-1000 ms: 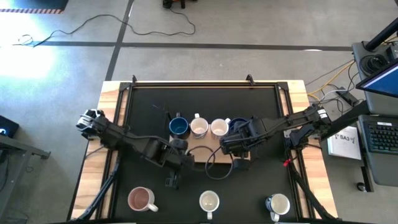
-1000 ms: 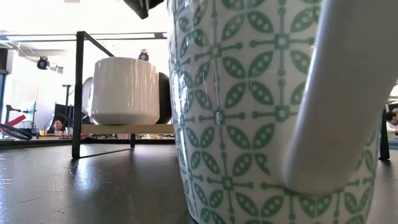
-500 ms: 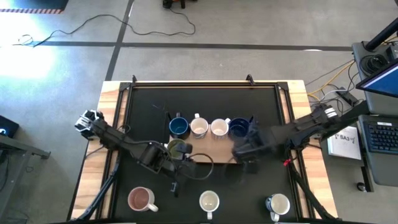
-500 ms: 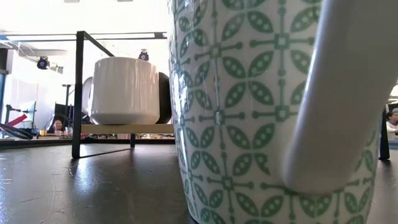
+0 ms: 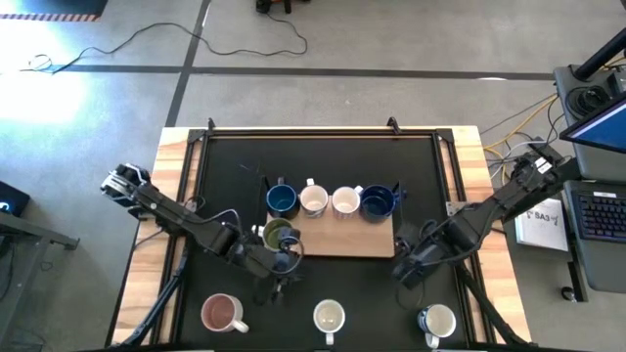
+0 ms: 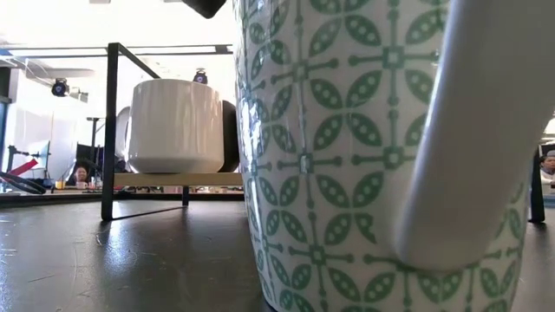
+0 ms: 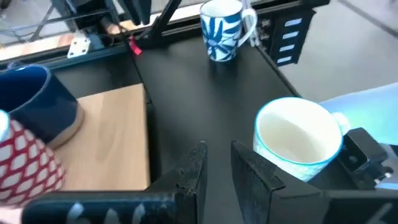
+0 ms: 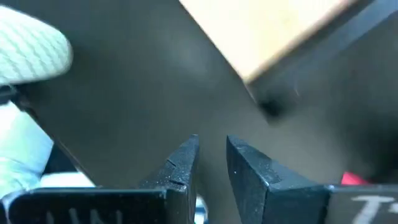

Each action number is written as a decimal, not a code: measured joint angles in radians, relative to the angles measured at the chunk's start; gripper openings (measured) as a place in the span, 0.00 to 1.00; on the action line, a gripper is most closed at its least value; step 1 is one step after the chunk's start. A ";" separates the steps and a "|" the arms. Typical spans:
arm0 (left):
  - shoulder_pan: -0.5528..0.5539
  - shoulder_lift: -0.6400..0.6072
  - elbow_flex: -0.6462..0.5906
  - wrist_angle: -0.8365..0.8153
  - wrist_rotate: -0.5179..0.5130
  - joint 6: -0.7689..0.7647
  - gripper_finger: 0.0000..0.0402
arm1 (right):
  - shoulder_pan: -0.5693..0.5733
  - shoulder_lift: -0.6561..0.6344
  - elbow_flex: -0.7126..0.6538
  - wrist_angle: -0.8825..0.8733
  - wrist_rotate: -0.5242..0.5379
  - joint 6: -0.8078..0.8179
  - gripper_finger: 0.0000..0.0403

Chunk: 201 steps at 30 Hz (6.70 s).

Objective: Place coffee mugs
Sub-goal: Put the blue patterned mug on the shelf

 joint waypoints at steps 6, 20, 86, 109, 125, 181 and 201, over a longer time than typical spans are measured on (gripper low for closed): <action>0.000 -0.002 -0.032 0.054 0.000 0.032 0.13 | 0.081 0.010 -0.021 0.023 -0.120 0.123 0.17; -0.001 0.029 -0.039 0.170 -0.003 0.058 0.13 | 0.294 0.031 -0.033 0.057 -0.131 0.220 0.19; -0.009 0.100 -0.005 0.266 0.028 0.080 0.13 | 0.116 0.231 0.192 0.069 -0.007 -1.199 0.03; -0.016 0.050 -0.005 0.188 0.091 0.139 0.13 | -0.179 0.230 0.237 0.022 0.055 -1.691 0.03; 0.020 0.017 -0.005 0.095 0.077 0.163 0.13 | -0.341 0.230 0.237 0.025 0.072 -2.022 0.03; 0.083 0.015 -0.005 0.077 0.048 0.120 0.13 | -0.410 0.382 0.411 -0.198 0.072 -2.605 0.03; 0.084 0.026 -0.005 0.076 0.048 0.109 0.13 | -0.415 0.434 0.399 -0.202 0.057 -2.625 0.04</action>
